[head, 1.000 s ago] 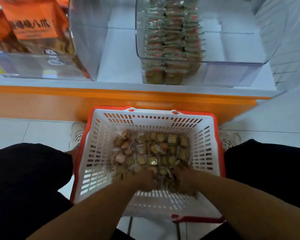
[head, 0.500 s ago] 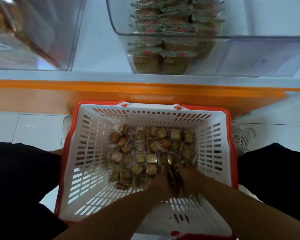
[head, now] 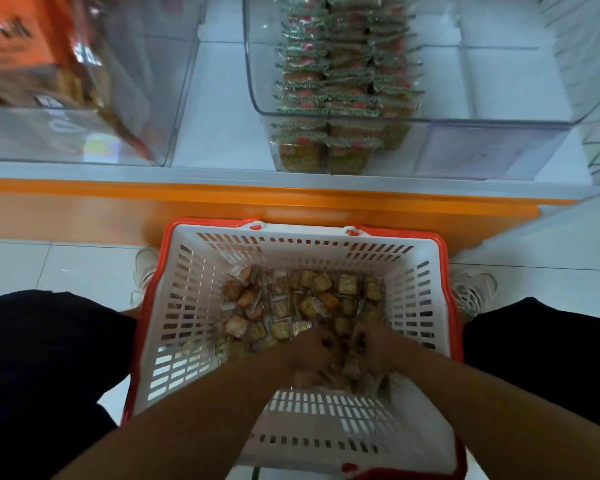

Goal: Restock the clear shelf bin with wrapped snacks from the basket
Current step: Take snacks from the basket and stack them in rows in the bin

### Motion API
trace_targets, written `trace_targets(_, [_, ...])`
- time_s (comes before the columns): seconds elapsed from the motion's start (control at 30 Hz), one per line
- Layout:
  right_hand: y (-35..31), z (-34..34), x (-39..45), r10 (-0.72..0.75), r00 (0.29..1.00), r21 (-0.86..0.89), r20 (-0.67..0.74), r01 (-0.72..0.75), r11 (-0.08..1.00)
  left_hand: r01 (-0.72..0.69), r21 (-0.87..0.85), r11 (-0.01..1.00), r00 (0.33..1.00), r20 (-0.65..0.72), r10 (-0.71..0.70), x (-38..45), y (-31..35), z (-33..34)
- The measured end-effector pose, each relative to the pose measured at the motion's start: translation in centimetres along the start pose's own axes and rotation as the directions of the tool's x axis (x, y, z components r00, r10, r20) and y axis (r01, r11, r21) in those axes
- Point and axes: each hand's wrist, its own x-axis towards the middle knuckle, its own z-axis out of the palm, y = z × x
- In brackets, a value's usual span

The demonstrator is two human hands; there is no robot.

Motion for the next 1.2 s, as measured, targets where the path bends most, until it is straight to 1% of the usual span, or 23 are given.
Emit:
trace_targets(0.07, [-1.0,-1.7,-0.2,0.043,0.999,0.0,0.009,-0.043,0.999,0.054,-0.127,0.99,0.998,-0.024,-0.058,-0.9,0.8,-1.6])
trace_targets(0.13, [-2.6,-3.6,-1.1,-0.003,1.0,-0.031,0.019,0.004,0.999,0.098,-0.179,0.979,0.995,-0.014,-0.103,-2.2,2.0,-3.3])
trace_targets(0.17, [-3.5,-4.5,-1.8,-0.03,1.0,-0.03,0.01,0.03,0.999,0.118,-0.17,0.978,0.993,-0.009,-0.121,-3.2,2.8,-4.1])
trace_targets(0.23, [-4.7,-6.1,-2.8,-0.046,0.999,-0.05,-0.013,0.046,0.998,0.113,-0.16,0.981,0.994,0.005,-0.114,-5.4,4.6,-5.6])
trace_targets(0.33, [-6.1,-8.7,-5.6,-0.032,0.998,-0.158,-0.048,0.024,0.987,0.087,-0.113,0.99,0.996,0.008,-0.087,-9.6,7.2,-7.8])
trace_targets(0.4, [-7.2,-10.9,-7.9,-0.035,0.996,-0.273,-0.077,0.013,0.962,0.094,-0.098,0.991,0.996,0.023,-0.092,-12.6,9.0,-8.9])
trace_targets(0.43, [-7.7,-12.3,-9.2,-0.067,0.992,-0.323,-0.103,0.03,0.946,0.072,-0.088,0.994,0.997,0.025,-0.07,-14.0,10.1,-9.4])
trace_targets(0.47, [-8.3,-13.9,-10.7,-0.113,0.986,-0.334,-0.125,0.065,0.94,0.03,-0.088,0.996,1.0,0.009,-0.03,-15.5,11.1,-9.9])
trace_targets(0.5, [-9.0,-15.5,-12.4,-0.17,0.975,-0.274,-0.14,0.127,0.953,-0.015,-0.114,0.993,1.0,-0.014,0.013,-17.0,12.3,-10.3])
trace_targets(0.53, [-9.9,-16.9,-14.2,-0.224,0.965,-0.127,-0.14,0.206,0.97,-0.066,-0.144,0.987,0.998,-0.029,0.062,-18.5,13.3,-10.5])
trace_targets(0.57, [-10.7,-18.2,-16.1,-0.284,0.951,0.072,-0.123,0.294,0.953,-0.119,-0.167,0.979,0.993,-0.035,0.115,-20.0,14.3,-10.7])
trace_targets(0.6, [-11.6,-19.4,-17.9,-0.348,0.929,0.251,-0.129,0.37,0.895,-0.174,-0.194,0.965,0.985,-0.035,0.17,-21.4,15.3,-10.6])
trace_targets(0.63, [-12.6,-20.3,-19.6,-0.392,0.9,0.357,-0.189,0.435,0.827,-0.223,-0.238,0.945,0.975,-0.039,0.22,-22.8,16.2,-10.5])
trace_targets(0.67, [-13.4,-21.1,-20.9,-0.403,0.866,0.412,-0.294,0.496,0.764,-0.266,-0.3,0.916,0.963,-0.048,0.264,-24.0,16.9,-10.2])
trace_targets(0.73, [-15.1,-22.1,-22.6,-0.374,0.759,0.46,-0.533,0.631,0.625,-0.339,-0.442,0.831,0.936,-0.071,0.344,-26.0,18.3,-9.6])
trace_targets(0.77, [-15.9,-22.3,-23.1,-0.344,0.69,0.454,-0.637,0.697,0.555,-0.372,-0.507,0.778,0.918,-0.076,0.389,-26.9,18.8,-9.2])
trace_targets(0.83, [-17.1,-22.3,-23.4,-0.279,0.543,0.376,-0.792,0.793,0.479,-0.416,-0.62,0.665,0.881,-0.093,0.464,-28.2,19.8,-8.3])
trace_targets(0.87, [-17.5,-22.1,-23.1,-0.25,0.482,0.336,-0.84,0.823,0.457,-0.422,-0.663,0.618,0.869,-0.101,0.485,-28.8,20.3,-7.9])
trace_targets(0.93, [-17.8,-21.8,-22.3,-0.205,0.389,0.261,-0.898,0.846,0.464,-0.426,-0.719,0.549,0.856,-0.125,0.502,-29.2,21.0,-7.4])
trace_targets(0.97, [-17.9,-21.8,-21.9,-0.192,0.36,0.23,-0.913,0.843,0.486,-0.428,-0.74,0.518,0.853,-0.141,0.503,-29.3,21.2,-7.4])
trace_targets(1.03, [-17.7,-21.9,-21.3,-0.178,0.332,0.194,-0.926,0.826,0.53,-0.428,-0.773,0.468,0.845,-0.158,0.512,-29.4,21.4,-7.4])
trace_targets(1.13, [-17.5,-21.9,-21.1,-0.172,0.303,0.168,-0.937,0.825,0.54,-0.461,-0.755,0.466,0.831,-0.183,0.526,-29.4,21.5,-7.6])
trace_targets(1.2, [-17.6,-21.6,-21.0,-0.194,0.319,0.177,-0.928,0.833,0.525,-0.501,-0.723,0.476,0.827,-0.239,0.509,-29.1,21.5,-7.5])
